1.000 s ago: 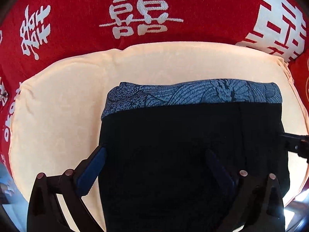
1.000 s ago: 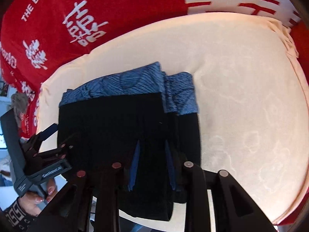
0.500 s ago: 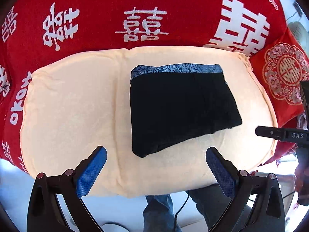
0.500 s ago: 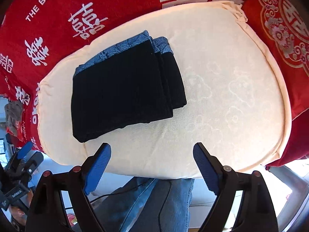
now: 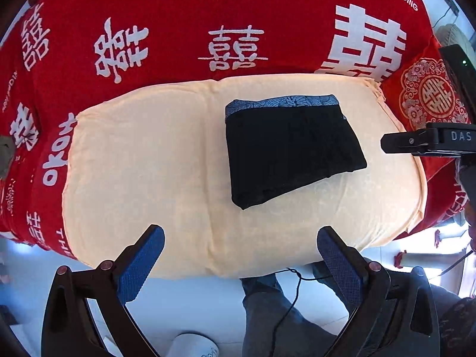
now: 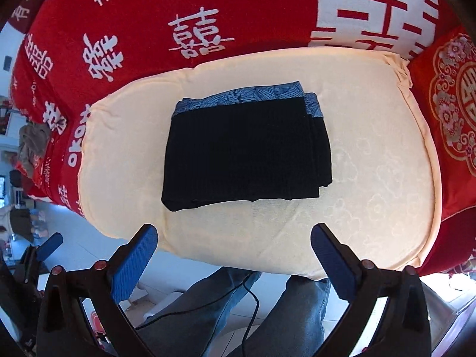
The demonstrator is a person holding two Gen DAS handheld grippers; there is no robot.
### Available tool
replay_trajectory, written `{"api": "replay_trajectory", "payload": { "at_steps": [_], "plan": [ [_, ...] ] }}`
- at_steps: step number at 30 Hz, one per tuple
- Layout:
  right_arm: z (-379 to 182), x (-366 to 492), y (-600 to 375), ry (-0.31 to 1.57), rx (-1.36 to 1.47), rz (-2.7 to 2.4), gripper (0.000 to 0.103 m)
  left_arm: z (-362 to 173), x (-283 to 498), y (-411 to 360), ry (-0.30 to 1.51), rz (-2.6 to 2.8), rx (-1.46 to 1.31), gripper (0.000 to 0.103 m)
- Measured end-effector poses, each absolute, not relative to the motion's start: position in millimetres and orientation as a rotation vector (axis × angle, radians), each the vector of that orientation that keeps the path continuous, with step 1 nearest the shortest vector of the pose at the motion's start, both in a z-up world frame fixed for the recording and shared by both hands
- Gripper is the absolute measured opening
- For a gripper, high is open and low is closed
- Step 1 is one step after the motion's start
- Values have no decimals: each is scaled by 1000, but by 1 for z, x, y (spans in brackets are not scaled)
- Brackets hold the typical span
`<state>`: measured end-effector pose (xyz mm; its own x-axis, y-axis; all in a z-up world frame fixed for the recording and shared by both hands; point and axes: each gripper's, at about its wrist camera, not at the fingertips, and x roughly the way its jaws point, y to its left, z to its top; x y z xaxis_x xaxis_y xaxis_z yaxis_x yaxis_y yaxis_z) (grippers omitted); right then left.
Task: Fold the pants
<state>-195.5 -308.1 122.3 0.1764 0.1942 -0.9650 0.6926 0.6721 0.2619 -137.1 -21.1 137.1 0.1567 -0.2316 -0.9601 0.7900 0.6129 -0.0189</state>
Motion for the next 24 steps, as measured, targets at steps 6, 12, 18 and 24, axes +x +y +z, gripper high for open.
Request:
{"api": "replay_trajectory", "payload": {
  "at_steps": [6,12,18,24],
  "plan": [
    [143,-210,-327,1412,721,-341,103,145,-146,-51,1202,-660,581,103],
    [137,-234,-364,1436,802,-396,103,169,-172,-84,1184,-685,556,103],
    [136,-226,-355,1454,790,-333,103,173,-189,-90,1138,-684,645,103],
    [135,-220,-350,1468,775,-299,103,176,-186,-86,1137,-661,651,103]
  ]
}}
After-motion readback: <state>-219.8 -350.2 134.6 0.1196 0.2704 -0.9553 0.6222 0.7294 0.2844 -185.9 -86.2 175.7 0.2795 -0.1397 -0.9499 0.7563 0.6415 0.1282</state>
